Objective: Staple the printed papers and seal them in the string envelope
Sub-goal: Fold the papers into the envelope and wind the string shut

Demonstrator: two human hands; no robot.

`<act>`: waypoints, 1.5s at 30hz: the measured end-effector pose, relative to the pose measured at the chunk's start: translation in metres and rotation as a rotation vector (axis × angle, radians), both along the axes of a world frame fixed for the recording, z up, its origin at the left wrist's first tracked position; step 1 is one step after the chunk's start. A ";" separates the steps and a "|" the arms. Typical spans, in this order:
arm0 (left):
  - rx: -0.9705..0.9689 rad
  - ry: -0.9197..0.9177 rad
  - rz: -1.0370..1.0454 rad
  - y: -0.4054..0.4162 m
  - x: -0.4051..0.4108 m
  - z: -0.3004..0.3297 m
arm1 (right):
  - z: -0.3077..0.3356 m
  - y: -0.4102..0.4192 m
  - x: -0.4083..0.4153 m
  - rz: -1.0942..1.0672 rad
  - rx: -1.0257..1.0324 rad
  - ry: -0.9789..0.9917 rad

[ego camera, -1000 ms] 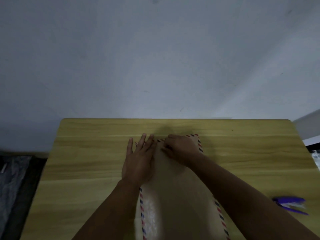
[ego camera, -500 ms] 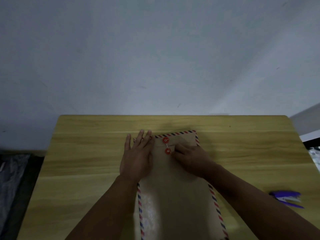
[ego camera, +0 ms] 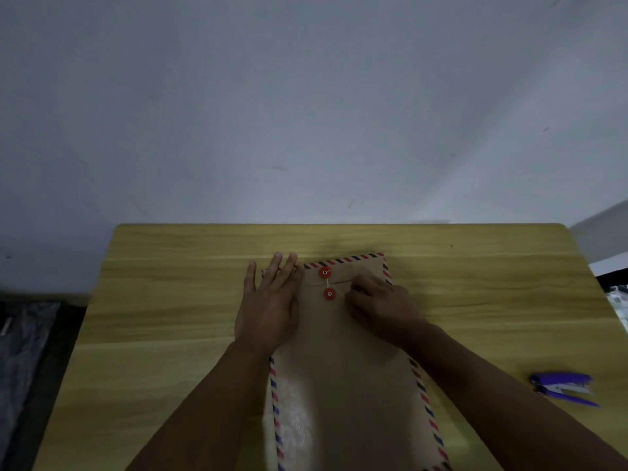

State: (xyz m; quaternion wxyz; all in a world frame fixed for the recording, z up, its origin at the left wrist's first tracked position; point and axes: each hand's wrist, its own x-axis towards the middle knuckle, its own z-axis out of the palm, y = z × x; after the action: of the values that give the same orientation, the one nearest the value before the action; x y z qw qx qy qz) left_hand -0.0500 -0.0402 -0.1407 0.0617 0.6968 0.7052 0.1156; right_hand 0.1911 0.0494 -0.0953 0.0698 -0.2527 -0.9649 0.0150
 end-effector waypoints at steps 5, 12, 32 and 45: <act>0.013 -0.016 0.012 0.000 0.002 0.002 | -0.003 0.010 -0.002 0.131 -0.045 0.075; 0.042 -0.034 0.010 -0.001 0.002 0.002 | -0.002 0.021 -0.008 0.266 0.001 0.071; 0.009 0.006 0.004 0.000 0.002 -0.001 | -0.008 -0.042 -0.028 -0.111 -0.171 0.056; -0.091 0.120 0.122 -0.040 0.039 0.047 | 0.042 -0.075 0.036 -1.190 -0.684 -0.069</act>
State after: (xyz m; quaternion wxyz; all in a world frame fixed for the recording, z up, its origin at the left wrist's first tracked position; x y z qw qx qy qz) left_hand -0.0111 -0.0800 -0.0942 0.0439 0.6545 0.7534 0.0451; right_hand 0.2267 -0.0258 -0.0535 -0.0481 -0.7479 -0.6047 0.2696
